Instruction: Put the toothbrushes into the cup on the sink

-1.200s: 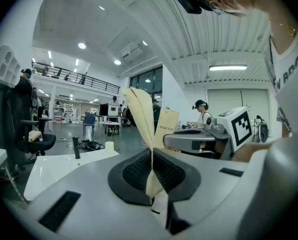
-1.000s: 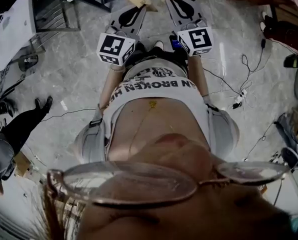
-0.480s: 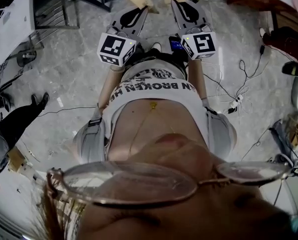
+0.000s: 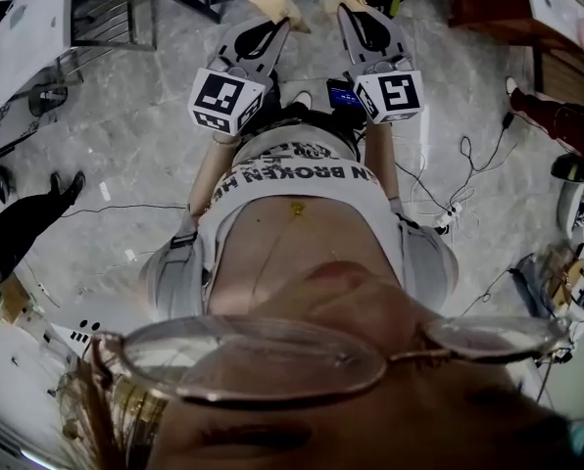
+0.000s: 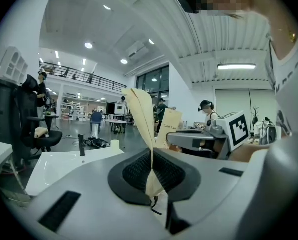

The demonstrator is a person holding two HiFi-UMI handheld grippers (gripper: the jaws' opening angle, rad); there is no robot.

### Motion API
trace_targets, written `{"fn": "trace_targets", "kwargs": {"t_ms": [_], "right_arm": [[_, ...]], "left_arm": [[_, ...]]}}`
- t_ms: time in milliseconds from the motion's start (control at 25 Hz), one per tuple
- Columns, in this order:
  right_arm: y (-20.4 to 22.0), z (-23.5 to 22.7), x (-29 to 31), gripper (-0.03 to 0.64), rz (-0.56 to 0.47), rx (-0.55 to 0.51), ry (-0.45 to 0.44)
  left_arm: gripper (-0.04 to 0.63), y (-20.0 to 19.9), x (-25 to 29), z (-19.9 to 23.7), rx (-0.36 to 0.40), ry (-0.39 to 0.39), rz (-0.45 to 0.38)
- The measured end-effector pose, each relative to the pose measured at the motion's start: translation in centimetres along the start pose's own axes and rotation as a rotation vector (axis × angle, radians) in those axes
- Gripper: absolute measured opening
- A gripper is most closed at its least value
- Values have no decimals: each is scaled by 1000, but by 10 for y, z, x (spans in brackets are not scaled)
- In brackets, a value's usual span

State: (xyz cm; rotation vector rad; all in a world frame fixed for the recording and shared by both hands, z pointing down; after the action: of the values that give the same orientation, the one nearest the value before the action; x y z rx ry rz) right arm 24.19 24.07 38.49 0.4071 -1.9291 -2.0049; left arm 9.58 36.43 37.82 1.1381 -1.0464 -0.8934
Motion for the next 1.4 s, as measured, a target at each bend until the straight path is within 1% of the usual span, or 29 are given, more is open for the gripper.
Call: {"fn": "trace_targets", "kwargs": {"t_ms": [160, 280, 640, 800, 1000, 1160, 1280, 1400], "right_arm": [[-4, 0, 17, 49, -17, 2, -10], [-7, -1, 35, 49, -27, -6, 10], [-24, -15, 105, 49, -42, -46, 134], [-30, -13, 140, 49, -58, -53, 151], [-39, -11, 168, 49, -74, -75, 167], [-38, -2, 198, 49, -71, -72, 180], [-31, 7, 217, 49, -63, -49, 177], [-29, 16, 231, 49, -50, -50, 166]], "left_arm": [[18, -2, 1, 17, -12, -11, -11], [18, -6, 7, 40, -9, -3, -22], [18, -30, 41, 125, 33, 107, -42], [18, -36, 49, 161, 36, 143, -47], [18, -40, 55, 185, 44, 173, -49], [18, -41, 52, 216, 44, 182, -50], [18, -38, 45, 238, 42, 174, -45], [18, -35, 38, 255, 33, 160, -45]]}}
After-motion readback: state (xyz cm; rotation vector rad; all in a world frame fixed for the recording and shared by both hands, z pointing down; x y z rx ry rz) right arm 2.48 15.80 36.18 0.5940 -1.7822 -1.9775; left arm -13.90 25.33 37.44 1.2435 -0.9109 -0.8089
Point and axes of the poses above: the fingertips, and each gripper's own axes: x forward along the fingers, z to its left, y out of its underside, the point moved 8 cm from there along -x, backward along the fingers, and after that the axes turned 6 degrees about y, right-handed, at the moved point
